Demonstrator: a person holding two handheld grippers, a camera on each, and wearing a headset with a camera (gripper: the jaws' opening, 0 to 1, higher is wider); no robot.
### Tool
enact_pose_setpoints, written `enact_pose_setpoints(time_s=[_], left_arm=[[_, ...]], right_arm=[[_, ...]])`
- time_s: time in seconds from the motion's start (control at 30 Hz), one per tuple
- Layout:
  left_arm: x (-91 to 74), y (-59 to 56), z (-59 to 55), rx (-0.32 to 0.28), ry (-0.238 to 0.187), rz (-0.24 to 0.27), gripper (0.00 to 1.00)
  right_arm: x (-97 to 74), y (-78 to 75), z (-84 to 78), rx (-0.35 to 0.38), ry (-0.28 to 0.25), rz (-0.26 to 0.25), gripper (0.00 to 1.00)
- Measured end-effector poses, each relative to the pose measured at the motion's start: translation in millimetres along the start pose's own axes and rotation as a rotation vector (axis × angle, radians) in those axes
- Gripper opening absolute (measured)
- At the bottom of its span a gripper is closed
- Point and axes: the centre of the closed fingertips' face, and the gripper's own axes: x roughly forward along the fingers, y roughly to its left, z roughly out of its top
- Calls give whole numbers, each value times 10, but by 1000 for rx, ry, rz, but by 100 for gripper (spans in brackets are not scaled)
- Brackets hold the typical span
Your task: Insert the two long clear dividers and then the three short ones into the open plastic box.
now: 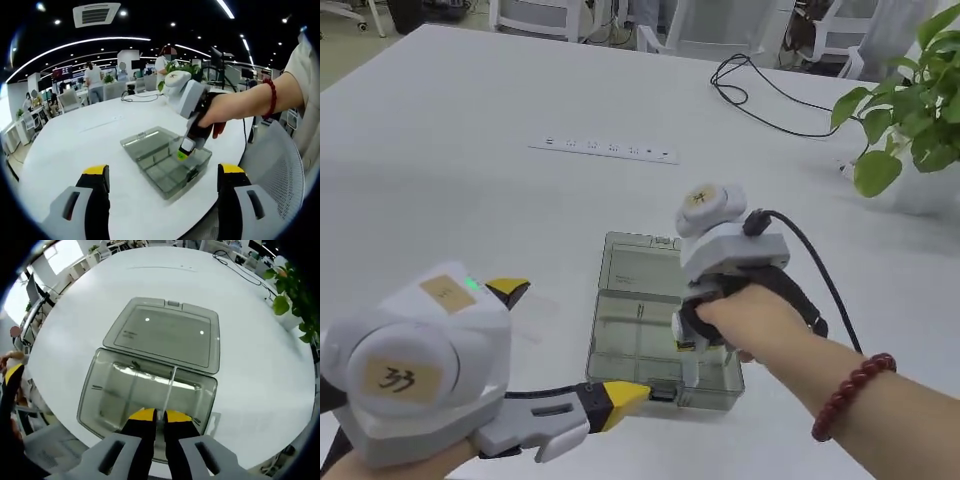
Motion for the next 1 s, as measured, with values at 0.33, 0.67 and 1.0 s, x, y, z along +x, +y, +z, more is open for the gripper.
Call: enact_pose_setpoints(time_s=[0.33,0.67,1.0], left_arm=[[2,19,-22,-11,7,10,90],[-30,95,-27,-42,8,24,89],[-58,139,-12,-39,14,38,90]], right_arm=[[66,-4,-15,-2,-25,-5,7],[59,62,-14,-32,-82,133,14],[-135,161,107,-86,-204,246,26]])
